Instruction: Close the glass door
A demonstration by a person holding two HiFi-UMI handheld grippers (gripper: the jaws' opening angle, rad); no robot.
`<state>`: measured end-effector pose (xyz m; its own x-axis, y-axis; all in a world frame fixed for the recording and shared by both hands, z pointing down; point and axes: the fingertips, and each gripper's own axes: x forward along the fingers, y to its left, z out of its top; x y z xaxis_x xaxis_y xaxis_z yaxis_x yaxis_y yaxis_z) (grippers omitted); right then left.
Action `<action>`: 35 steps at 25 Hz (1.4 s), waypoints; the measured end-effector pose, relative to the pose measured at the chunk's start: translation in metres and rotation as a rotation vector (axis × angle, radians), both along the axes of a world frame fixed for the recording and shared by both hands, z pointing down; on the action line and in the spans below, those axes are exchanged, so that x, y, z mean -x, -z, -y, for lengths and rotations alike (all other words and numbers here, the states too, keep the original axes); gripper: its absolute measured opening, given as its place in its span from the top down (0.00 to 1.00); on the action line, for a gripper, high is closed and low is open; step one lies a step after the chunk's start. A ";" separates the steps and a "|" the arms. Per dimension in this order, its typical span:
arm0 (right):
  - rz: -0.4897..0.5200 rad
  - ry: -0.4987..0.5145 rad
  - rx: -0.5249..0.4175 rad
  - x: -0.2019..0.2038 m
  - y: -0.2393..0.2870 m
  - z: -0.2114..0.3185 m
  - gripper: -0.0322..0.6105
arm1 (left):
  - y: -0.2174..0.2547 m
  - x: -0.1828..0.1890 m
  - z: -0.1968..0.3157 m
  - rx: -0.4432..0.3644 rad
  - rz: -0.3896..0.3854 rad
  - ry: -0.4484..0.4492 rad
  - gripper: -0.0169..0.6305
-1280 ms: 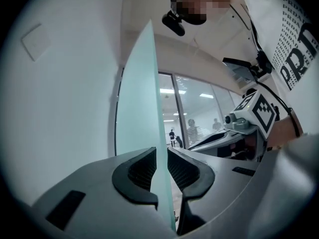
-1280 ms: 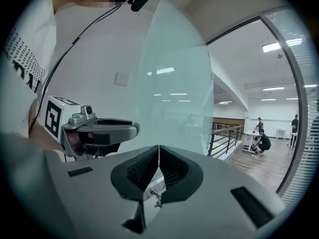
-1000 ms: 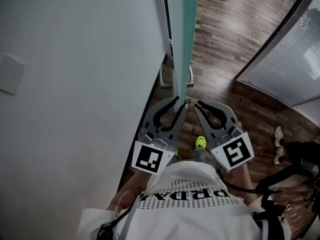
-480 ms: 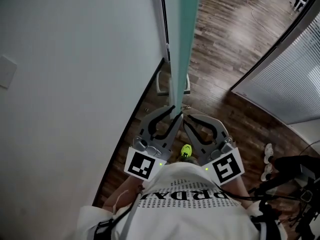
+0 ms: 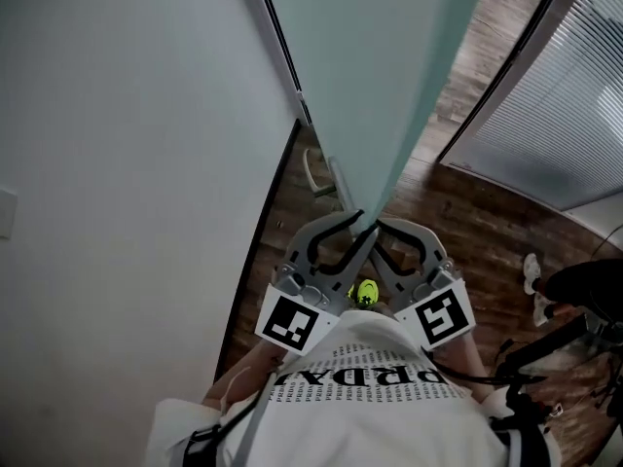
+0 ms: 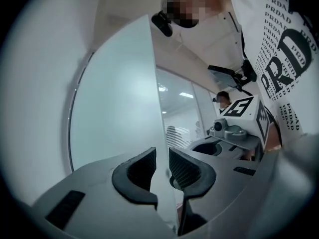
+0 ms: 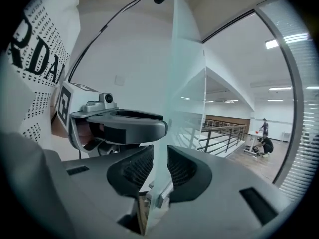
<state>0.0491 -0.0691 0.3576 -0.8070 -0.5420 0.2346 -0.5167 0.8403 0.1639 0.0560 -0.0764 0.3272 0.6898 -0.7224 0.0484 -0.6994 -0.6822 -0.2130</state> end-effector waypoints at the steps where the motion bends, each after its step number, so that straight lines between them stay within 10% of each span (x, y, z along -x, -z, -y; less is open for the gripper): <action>1: 0.012 -0.035 -0.007 -0.007 0.000 0.007 0.87 | 0.000 -0.009 0.004 -0.003 0.010 -0.029 0.85; 13: 0.084 -0.317 -0.041 -0.085 0.013 0.056 0.88 | -0.004 -0.064 0.026 -0.035 0.041 -0.249 0.97; 35: -0.063 -0.222 -0.131 -0.068 0.000 0.042 0.88 | -0.039 -0.042 0.024 -0.098 -0.038 -0.109 0.97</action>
<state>0.1171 -0.1108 0.3576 -0.6507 -0.7332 0.1973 -0.6714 0.6770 0.3016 0.0980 -0.1003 0.3662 0.7641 -0.6434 -0.0468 -0.6316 -0.7315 -0.2571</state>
